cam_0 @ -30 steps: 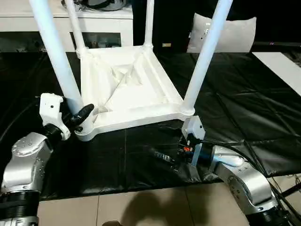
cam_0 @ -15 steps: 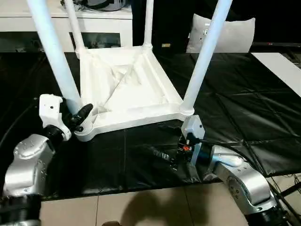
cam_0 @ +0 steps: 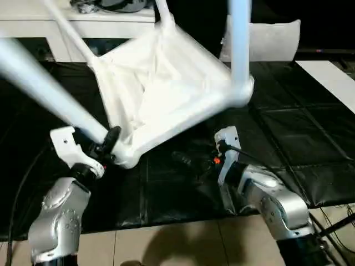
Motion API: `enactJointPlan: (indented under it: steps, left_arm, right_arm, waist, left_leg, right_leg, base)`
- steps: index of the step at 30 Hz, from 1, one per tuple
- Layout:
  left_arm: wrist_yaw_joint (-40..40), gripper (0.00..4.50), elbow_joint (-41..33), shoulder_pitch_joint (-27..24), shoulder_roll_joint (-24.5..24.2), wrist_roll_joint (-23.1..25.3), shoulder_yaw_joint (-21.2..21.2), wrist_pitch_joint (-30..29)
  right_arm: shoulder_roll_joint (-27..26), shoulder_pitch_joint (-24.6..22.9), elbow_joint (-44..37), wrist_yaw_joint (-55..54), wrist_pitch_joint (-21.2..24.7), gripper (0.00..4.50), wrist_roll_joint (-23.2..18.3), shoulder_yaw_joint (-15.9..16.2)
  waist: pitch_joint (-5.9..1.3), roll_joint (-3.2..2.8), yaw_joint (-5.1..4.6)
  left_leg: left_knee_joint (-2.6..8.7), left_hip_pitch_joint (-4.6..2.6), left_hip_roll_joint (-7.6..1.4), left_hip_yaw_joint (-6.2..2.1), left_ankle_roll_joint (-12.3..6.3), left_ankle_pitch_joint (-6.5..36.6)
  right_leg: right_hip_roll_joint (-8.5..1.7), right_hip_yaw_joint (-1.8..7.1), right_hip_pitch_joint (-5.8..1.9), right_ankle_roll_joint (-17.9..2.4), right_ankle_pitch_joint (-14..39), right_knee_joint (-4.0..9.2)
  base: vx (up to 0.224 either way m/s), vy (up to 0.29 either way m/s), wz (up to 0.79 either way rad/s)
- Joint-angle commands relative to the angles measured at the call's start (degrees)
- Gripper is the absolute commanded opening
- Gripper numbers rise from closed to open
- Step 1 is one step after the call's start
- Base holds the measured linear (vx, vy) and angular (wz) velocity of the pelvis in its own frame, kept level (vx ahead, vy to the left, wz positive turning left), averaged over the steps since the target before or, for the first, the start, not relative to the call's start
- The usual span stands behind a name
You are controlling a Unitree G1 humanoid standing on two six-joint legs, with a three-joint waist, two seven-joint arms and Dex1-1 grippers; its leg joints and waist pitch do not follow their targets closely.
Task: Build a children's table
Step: Flip table
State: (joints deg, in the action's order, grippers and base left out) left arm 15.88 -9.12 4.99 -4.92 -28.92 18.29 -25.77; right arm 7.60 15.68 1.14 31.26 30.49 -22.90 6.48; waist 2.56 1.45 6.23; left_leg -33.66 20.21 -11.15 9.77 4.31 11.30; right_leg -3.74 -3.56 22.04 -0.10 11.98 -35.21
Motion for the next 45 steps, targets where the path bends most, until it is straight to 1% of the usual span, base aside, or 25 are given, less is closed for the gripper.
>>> enactJointPlan:
  steps: [1,2,3,5,6,8,11,14,16,19,22,25,26,29,31,32,34,35,38,40,41,42,43,44,45]
  left_arm:
    - [-0.5,1.96,1.9,-1.2,2.0,-4.2,-1.2,-4.4]
    - [-0.5,1.96,1.8,-1.3,1.9,-4.2,-1.3,-4.6]
    - [-0.6,1.96,1.6,-1.4,2.1,-4.5,-1.2,-5.0]
    - [-0.6,1.96,1.4,-1.4,2.1,-4.7,-1.1,-5.6]
    - [-0.7,1.96,1.2,-1.4,2.2,-4.7,-1.1,-5.8]
    - [-0.6,1.96,0.9,-1.5,2.1,-5.0,-1.2,-6.4]
    - [0.0,1.96,0.5,-1.5,1.7,-5.1,-1.9,-7.0]
    - [1.3,1.96,0.0,-1.8,1.2,-4.8,-2.9,-7.5]
    - [2.8,1.96,-0.5,-2.0,0.7,-4.7,-3.8,-8.3]
    - [3.6,1.96,-0.8,-2.3,0.4,-4.6,-4.4,-8.8]
    - [4.7,1.96,-1.1,-2.8,-0.4,-4.0,-5.8,-9.3]
    - [6.3,1.96,-2.2,-3.4,-1.1,-4.4,-7.1,-10.1]
    - [6.3,1.96,-2.2,-3.4,-1.1,-4.4,-7.1,-10.1]
    - [8.8,1.96,-4.0,-4.6,-2.3,-5.3,-8.8,-11.9]
    - [9.9,1.96,-4.7,-5.3,-2.8,-5.5,-9.7,-12.6]
    - [10.1,1.96,-4.7,-5.4,-2.9,-5.5,-9.8,-12.7]
    - [10.0,1.96,-4.4,-5.3,-2.8,-5.3,-9.9,-12.5]
    - [10.0,1.96,-4.3,-5.2,-2.8,-5.3,-9.9,-12.4]
    - [9.8,1.96,-3.7,-4.8,-2.9,-5.0,-9.8,-12.2]
    - [9.8,1.96,-3.4,-4.5,-3.0,-4.6,-9.7,-12.1]
    - [9.8,1.96,-3.3,-4.5,-3.2,-4.4,-9.7,-11.9]
    - [9.8,1.96,-3.2,-4.4,-3.3,-4.3,-9.7,-11.9]
    - [9.6,1.96,-3.0,-4.3,-3.3,-4.1,-9.6,-11.6]
    - [9.5,1.96,-2.9,-4.3,-3.3,-4.1,-9.5,-11.6]
    - [9.4,1.96,-2.8,-4.2,-3.5,-3.7,-9.5,-11.5]
  right_arm:
    - [-0.6,1.5,0.6,-1.7,0.6,4.5,-1.0,-1.8]
    - [-1.0,2.0,1.3,-2.8,0.2,4.5,-0.7,-2.3]
    - [-2.3,3.0,3.1,-5.9,0.5,4.5,-0.6,-4.0]
    - [-3.6,4.4,5.4,-8.8,0.6,4.5,-1.0,-6.1]
    - [-3.9,4.7,5.8,-9.3,0.7,4.5,-1.1,-6.5]
    - [-4.7,5.5,6.9,-10.1,0.9,4.5,-2.3,-7.7]
    - [-6.3,6.8,8.7,-10.8,1.5,4.5,-4.2,-9.8]
    - [-7.6,8.0,10.5,-10.8,1.3,4.5,-4.9,-10.9]
    - [-9.6,10.5,14.3,-11.3,0.3,4.5,-6.7,-13.2]
    - [-10.7,12.6,17.2,-10.0,-0.5,4.5,-8.6,-14.2]
    - [-12.7,16.0,22.0,-10.3,-2.6,4.5,-10.4,-16.9]
    - [-14.3,19.6,27.0,-10.1,-4.1,4.5,-12.2,-19.7]
    - [-14.3,19.6,27.0,-10.1,-4.1,4.5,-12.2,-19.7]
    - [-15.7,23.5,32.5,-9.9,-7.8,4.5,-13.2,-22.0]
    - [-16.2,24.9,34.6,-9.8,-8.8,4.2,-13.8,-22.6]
    - [-16.5,25.2,35.1,-9.6,-8.9,4.2,-14.1,-22.7]
    - [-17.0,25.7,35.7,-9.2,-9.1,3.98,-14.3,-23.3]
    - [-17.1,25.8,35.8,-9.1,-9.1,3.89,-14.3,-23.5]
    - [-17.3,26.1,36.6,-8.8,-9.6,3.64,-14.2,-24.0]
    - [-17.3,26.4,37.4,-8.1,-10.1,3.52,-14.2,-24.2]
    - [-17.3,26.7,37.8,-7.8,-10.3,3.31,-14.3,-24.3]
    - [-17.3,26.8,38.0,-7.8,-10.5,3.31,-14.3,-24.3]
    - [-17.2,26.9,38.1,-7.6,-10.5,3.22,-14.6,-24.4]
    - [-17.2,27.0,38.1,-7.6,-10.5,3.14,-14.7,-24.5]
    - [-17.1,27.0,38.1,-7.6,-10.6,3.14,-14.6,-24.4]
  waist:
    - [-2.49,0.57,-0.21]
    - [-2.46,0.52,-0.16]
    - [-2.55,0.45,-0.27]
    - [-2.64,0.37,-0.26]
    - [-2.64,0.37,-0.26]
    - [-2.69,0.45,-0.12]
    - [-2.73,0.42,-0.23]
    - [-2.72,0.17,-0.24]
    - [-2.76,-0.09,-0.34]
    - [-2.79,-0.07,-0.29]
    - [-2.92,-0.09,-0.23]
    - [-2.9,-0.07,-0.23]
    - [-2.98,-0.12,-0.27]
    - [-3.06,-0.18,-0.27]
    - [-3.0,-0.2,-0.53]
    - [-2.99,0.0,-0.66]
    - [-3.02,-0.04,-0.81]
    - [-3.01,0.1,-0.84]
    - [-2.92,0.1,-0.83]
    - [-2.87,0.03,-0.85]
    - [-2.91,0.04,-0.86]
    - [-2.87,0.03,-0.84]
    - [-2.89,-0.16,-0.86]
    - [-2.91,-0.08,-0.88]
    - [-2.91,-0.3,-0.83]
  left_leg:
    - [4.48,-0.15,-1.98,-0.59,0.96,12.0]
    - [4.52,-0.11,-2.02,-0.63,1.0,11.7]
    - [4.59,-0.08,-1.99,-0.61,1.31,11.0]
    - [4.5,-0.26,-1.94,-0.52,1.71,10.4]
    - [4.5,-0.26,-1.94,-0.52,1.71,10.4]
    - [4.46,-0.2,-1.89,-0.44,1.67,9.6]
    - [4.45,0.0,-1.78,-0.43,1.4,9.2]
    - [4.5,-0.16,-1.88,-0.48,1.58,9.6]
    - [4.55,-0.23,-1.9,-0.48,1.92,10.0]
    - [4.51,-0.34,-1.94,-0.42,1.94,9.9]
    - [4.46,-0.26,-1.93,-0.39,1.82,8.6]
    - [4.51,-0.28,-1.95,-0.38,1.74,8.9]
    - [4.48,-0.28,-1.96,-0.4,1.79,8.9]
    - [4.4,-0.25,-1.93,-0.3,1.8,8.1]
    - [4.49,-0.19,-1.95,-0.34,1.69,8.3]
    - [4.41,-0.12,-1.89,-0.27,1.51,7.9]
    - [4.33,-0.03,-1.85,-0.26,1.14,7.2]
    - [4.32,-0.05,-1.84,-0.22,1.02,7.1]
    - [4.38,-0.15,-1.89,-0.21,0.92,8.0]
    - [4.46,-0.17,-1.94,-0.24,1.08,8.3]
    - [4.44,-0.19,-1.93,-0.23,1.13,8.6]
    - [4.48,-0.19,-1.91,-0.23,1.21,8.8]
    - [4.43,-0.24,-1.92,-0.23,1.26,8.7]
    - [4.44,-0.26,-1.93,-0.22,1.27,8.7]
    - [4.44,-0.26,-1.93,-0.25,1.34,8.8]
  right_leg:
    - [-3.94,3.0,-1.66,-5.8,16.9,4.99]
    - [-3.99,3.03,-1.66,-5.7,16.5,4.93]
    - [-3.96,3.04,-1.67,-5.7,15.1,4.74]
    - [-3.9,3.07,-1.59,-6.0,13.7,4.57]
    - [-3.9,3.07,-1.59,-6.0,13.7,4.57]
    - [-3.8,3.04,-1.84,-6.1,10.6,4.32]
    - [-3.88,3.05,-1.98,-6.3,10.0,4.24]
    - [-3.93,3.01,-1.89,-6.2,10.7,4.32]
    - [-3.95,3.06,-1.81,-6.6,10.5,4.16]
    - [-3.89,3.02,-1.8,-7.1,9.6,4.16]
    - [-3.93,2.95,-1.89,-7.5,7.5,3.9]
    - [-4.05,2.93,-1.92,-7.9,8.0,3.86]
    - [-4.09,2.89,-1.96,-8.1,7.9,3.74]
    - [-4.08,2.83,-1.95,-8.6,6.9,3.61]
    - [-4.04,2.76,-2.06,-8.7,6.8,3.56]
    - [-3.97,2.79,-2.12,-8.6,6.3,3.55]
    - [-4.01,2.8,-2.23,-8.9,5.4,3.48]
    - [-4.0,2.8,-2.22,-8.9,5.5,3.53]
    - [-4.06,2.81,-2.12,-8.7,8.0,3.75]
    - [-4.01,2.79,-2.03,-8.5,8.6,3.78]
    - [-4.04,2.79,-2.02,-8.5,8.9,3.8]
    - [-4.06,2.8,-2.0,-8.5,9.5,3.89]
    - [-4.05,2.84,-1.94,-8.4,9.3,3.85]
    - [-4.0,2.81,-1.93,-8.4,9.1,3.86]
    - [-4.03,2.82,-1.93,-8.5,9.0,3.82]
  base:
    - [0.0,0.0,0.0]
    - [0.0,0.0,0.0]
    - [0.0,0.0,0.0]
    - [0.0,0.0,0.0]
    - [0.0,0.0,0.0]
    - [0.0,0.0,0.0]
    - [0.0,0.0,0.0]
    - [0.0,0.0,0.0]
    - [0.0,0.0,0.0]
    - [0.0,0.0,0.0]
    - [0.0,0.0,0.0]
    - [0.0,0.0,0.0]
    - [0.0,0.0,0.0]
    - [0.0,0.0,0.0]
    - [0.0,0.0,0.0]
    - [0.0,0.0,0.0]
    - [0.0,0.0,0.0]
    - [0.0,0.0,0.0]
    - [0.0,0.0,0.0]
    - [0.0,0.0,0.0]
    - [0.0,0.0,0.0]
    - [0.0,0.0,0.0]
    - [0.0,0.0,0.0]
    - [0.0,0.0,0.0]
    - [0.0,0.0,0.0]
